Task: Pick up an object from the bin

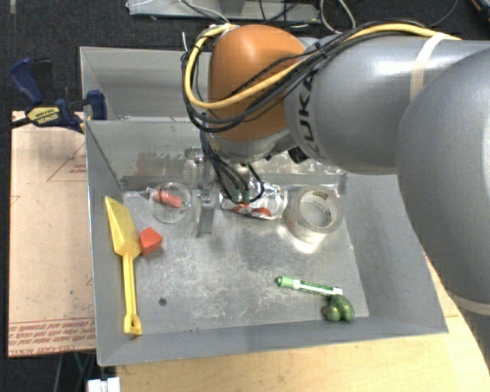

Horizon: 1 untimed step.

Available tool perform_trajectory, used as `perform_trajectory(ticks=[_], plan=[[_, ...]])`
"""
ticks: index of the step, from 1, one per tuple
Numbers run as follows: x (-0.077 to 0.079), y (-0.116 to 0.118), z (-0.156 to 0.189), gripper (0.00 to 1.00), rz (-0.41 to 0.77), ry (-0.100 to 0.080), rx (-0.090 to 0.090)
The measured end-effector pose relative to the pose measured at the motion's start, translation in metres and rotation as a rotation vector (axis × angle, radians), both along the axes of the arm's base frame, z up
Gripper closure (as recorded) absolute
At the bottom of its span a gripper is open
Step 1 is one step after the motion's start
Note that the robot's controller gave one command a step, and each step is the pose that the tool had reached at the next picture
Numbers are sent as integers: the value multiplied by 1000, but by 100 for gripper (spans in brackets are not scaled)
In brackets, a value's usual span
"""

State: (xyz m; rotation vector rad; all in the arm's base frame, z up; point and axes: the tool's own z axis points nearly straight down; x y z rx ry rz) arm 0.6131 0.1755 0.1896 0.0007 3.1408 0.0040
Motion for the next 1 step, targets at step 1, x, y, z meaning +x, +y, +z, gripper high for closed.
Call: perform_trajectory(ticks=[1], plan=[[0,0,0,0,0,0,0]])
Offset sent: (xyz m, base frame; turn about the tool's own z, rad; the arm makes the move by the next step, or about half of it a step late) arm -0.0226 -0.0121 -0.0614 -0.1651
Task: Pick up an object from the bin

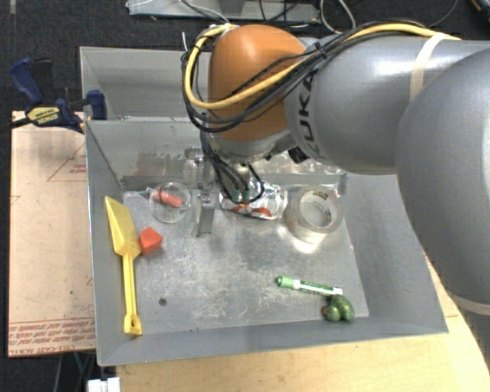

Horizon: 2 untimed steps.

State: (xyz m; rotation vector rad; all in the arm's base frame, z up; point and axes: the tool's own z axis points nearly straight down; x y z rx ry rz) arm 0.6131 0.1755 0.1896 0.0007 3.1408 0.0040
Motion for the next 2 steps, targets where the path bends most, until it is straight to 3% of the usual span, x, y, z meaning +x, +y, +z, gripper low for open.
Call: perform_trajectory(ticks=[1,2], plan=[[-9,-4,-26,0,81,-7,1],[3,-44,3,0,98,5,0]])
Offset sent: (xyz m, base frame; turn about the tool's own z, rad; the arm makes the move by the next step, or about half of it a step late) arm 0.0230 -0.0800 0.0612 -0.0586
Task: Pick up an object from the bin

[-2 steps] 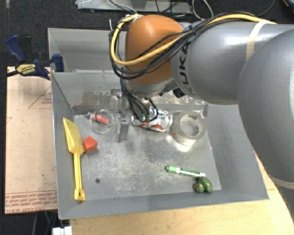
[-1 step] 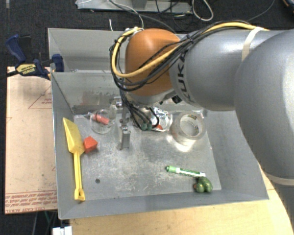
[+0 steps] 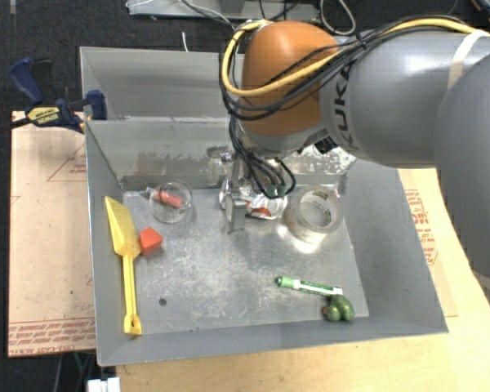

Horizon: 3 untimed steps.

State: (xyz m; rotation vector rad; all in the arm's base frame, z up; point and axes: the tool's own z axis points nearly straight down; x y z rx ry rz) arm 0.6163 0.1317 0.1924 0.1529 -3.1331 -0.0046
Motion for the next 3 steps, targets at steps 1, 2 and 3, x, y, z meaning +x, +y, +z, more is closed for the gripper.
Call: perform_trajectory(ticks=[1,2,3], plan=[[15,-49,27,0,74,-7,2],[-46,-67,54,0,-20,-5,3],[-24,-123,32,0,28,-10,1]])
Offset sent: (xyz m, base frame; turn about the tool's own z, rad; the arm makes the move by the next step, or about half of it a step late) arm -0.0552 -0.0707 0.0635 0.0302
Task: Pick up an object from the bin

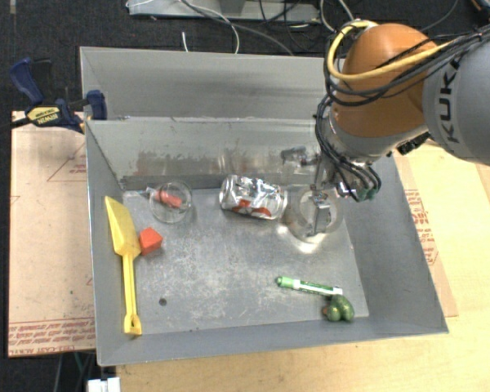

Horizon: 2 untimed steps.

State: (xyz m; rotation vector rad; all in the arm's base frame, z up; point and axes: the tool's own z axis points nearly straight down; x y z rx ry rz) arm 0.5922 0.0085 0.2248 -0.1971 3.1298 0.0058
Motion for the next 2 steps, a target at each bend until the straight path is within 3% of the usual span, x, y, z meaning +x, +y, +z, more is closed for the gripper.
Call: perform_trajectory(ticks=[1,2], plan=[[8,-5,10,0,-56,14,-1],[13,-6,-6,0,-210,-5,2]])
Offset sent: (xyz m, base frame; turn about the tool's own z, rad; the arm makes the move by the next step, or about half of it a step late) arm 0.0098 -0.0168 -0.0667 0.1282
